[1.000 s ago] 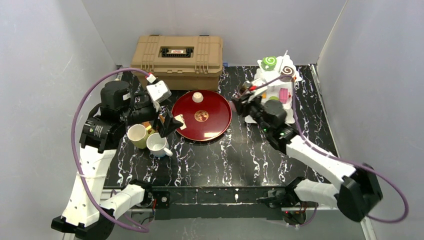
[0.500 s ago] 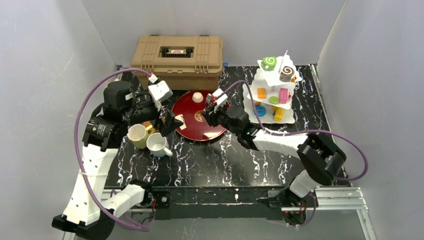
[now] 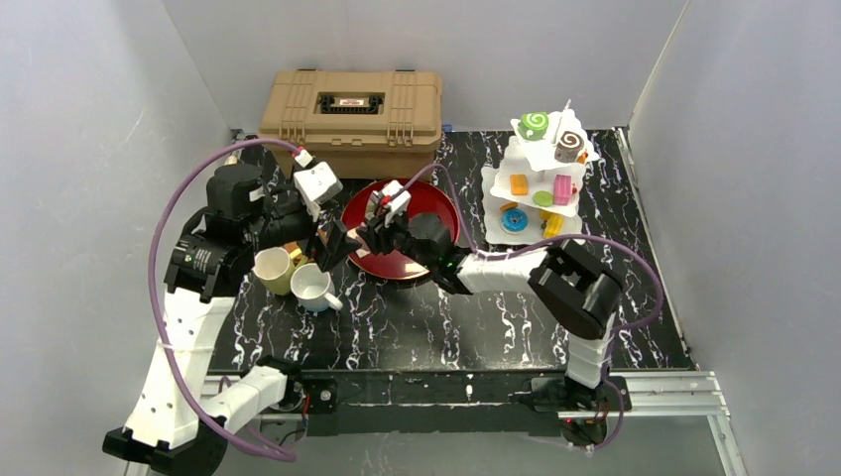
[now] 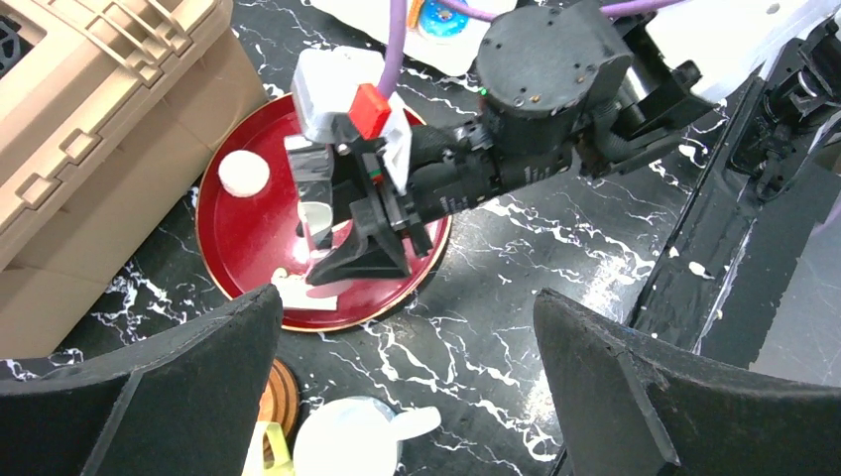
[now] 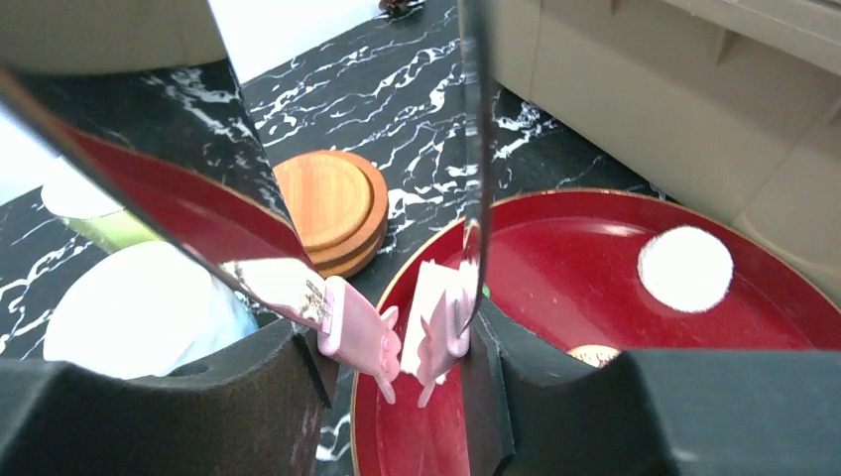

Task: Serve the afternoon tea
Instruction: Pick up the desert from the tray.

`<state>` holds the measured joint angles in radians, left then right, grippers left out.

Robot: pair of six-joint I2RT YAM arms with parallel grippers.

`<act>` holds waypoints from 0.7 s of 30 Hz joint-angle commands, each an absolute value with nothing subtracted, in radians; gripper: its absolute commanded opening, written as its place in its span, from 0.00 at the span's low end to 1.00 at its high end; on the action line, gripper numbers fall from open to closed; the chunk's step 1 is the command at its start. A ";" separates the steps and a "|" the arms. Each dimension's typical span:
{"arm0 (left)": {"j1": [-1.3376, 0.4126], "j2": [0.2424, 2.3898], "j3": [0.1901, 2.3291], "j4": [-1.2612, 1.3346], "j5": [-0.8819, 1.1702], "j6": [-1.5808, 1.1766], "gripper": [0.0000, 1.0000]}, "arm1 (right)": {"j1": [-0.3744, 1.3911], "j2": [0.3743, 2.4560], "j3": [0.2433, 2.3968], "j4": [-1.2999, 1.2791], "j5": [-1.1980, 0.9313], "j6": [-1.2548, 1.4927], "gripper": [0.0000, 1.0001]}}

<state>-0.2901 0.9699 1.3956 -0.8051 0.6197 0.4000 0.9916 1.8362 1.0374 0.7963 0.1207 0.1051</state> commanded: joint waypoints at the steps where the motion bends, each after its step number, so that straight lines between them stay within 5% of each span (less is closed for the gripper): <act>1: -0.290 0.952 1.418 -0.824 0.618 0.403 0.97 | 0.992 1.903 1.144 0.903 0.163 0.114 0.53; 21: -0.290 0.935 1.436 -0.846 0.635 0.420 0.97 | 1.000 2.025 1.205 0.899 0.216 0.095 0.68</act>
